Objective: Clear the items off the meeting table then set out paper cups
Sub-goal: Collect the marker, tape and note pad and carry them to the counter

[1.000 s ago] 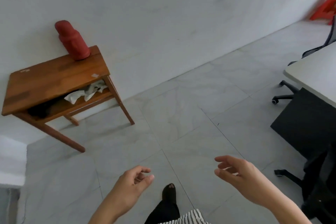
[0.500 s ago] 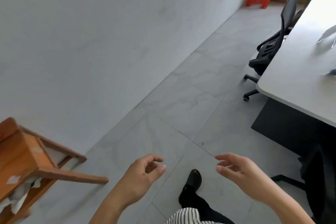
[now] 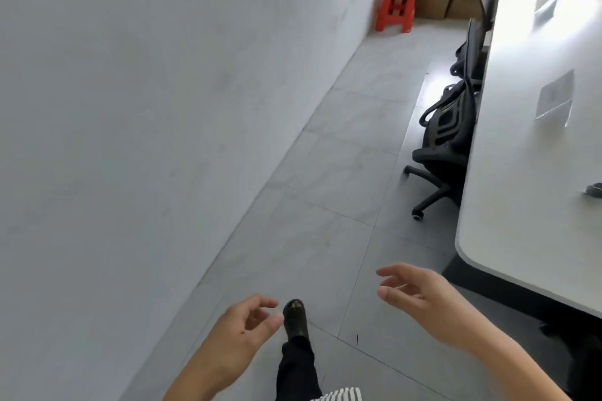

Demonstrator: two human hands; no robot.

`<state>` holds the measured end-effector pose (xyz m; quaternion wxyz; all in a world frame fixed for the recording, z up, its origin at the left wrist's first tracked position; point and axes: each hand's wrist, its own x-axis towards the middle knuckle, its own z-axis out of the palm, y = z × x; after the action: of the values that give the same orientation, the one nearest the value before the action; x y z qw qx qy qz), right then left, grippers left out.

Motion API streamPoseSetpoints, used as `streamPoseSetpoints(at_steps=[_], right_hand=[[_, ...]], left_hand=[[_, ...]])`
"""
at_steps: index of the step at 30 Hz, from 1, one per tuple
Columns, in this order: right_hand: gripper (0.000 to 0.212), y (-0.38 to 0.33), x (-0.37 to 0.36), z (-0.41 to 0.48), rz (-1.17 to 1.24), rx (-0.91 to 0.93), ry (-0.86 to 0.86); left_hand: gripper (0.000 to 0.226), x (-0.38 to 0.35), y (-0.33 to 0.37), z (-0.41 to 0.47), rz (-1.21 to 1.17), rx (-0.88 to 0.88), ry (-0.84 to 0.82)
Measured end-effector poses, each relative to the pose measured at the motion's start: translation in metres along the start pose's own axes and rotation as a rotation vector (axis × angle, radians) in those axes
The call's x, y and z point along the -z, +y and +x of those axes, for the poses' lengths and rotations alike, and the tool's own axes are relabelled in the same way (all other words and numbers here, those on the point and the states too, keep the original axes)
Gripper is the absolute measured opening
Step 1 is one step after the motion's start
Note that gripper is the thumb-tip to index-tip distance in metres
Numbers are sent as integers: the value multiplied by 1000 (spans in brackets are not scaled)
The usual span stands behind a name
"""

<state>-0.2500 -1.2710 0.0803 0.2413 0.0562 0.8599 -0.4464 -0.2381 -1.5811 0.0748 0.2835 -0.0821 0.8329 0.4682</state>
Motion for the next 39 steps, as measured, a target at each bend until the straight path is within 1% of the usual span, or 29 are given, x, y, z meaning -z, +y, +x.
streamPoseSetpoints(at_steps=[2, 3, 5, 8, 10, 12, 15, 18, 20, 22, 25, 28, 30, 34, 39], right_hand=[[28, 2, 10, 33, 16, -46, 46], [29, 1, 15, 52, 32, -77, 77], [31, -6, 27, 83, 33, -135, 117], [30, -32, 53, 116, 41, -169, 126], [29, -43, 77, 134, 96, -184, 196], [27, -41, 99, 145, 157, -214, 309], [22, -25, 124, 157, 234, -291, 432], [21, -1, 146, 172, 278, -375, 458], [21, 20, 169, 187, 311, -419, 474], [23, 38, 196, 206, 332, -447, 487], [26, 54, 242, 236, 349, -459, 520], [31, 67, 291, 264, 338, -445, 562], [30, 71, 320, 273, 325, -438, 591], [29, 88, 356, 280, 428, -479, 686], [35, 127, 370, 277, 520, -664, 750]], left_hand=[[36, 17, 15, 47, 55, -10, -67], [33, 27, 26, 74, 74, -22, -89], [20, 50, 52, 127, 87, -51, -102], [11, 76, 104, 193, 90, -112, -82], [9, 84, 140, 237, 121, -149, -111], [9, 81, 175, 275, 179, -189, -179], [7, 56, 216, 321, 215, -247, -302], [9, 22, 251, 363, 311, -266, -474], [14, 2, 277, 391, 404, -286, -554], [16, -15, 309, 416, 450, -326, -568], [14, -36, 363, 448, 464, -397, -530], [15, -55, 406, 481, 504, -433, -527], [15, -69, 427, 496, 532, -437, -544], [15, -110, 461, 523, 611, -434, -691], [18, -172, 513, 574, 750, -496, -870]])
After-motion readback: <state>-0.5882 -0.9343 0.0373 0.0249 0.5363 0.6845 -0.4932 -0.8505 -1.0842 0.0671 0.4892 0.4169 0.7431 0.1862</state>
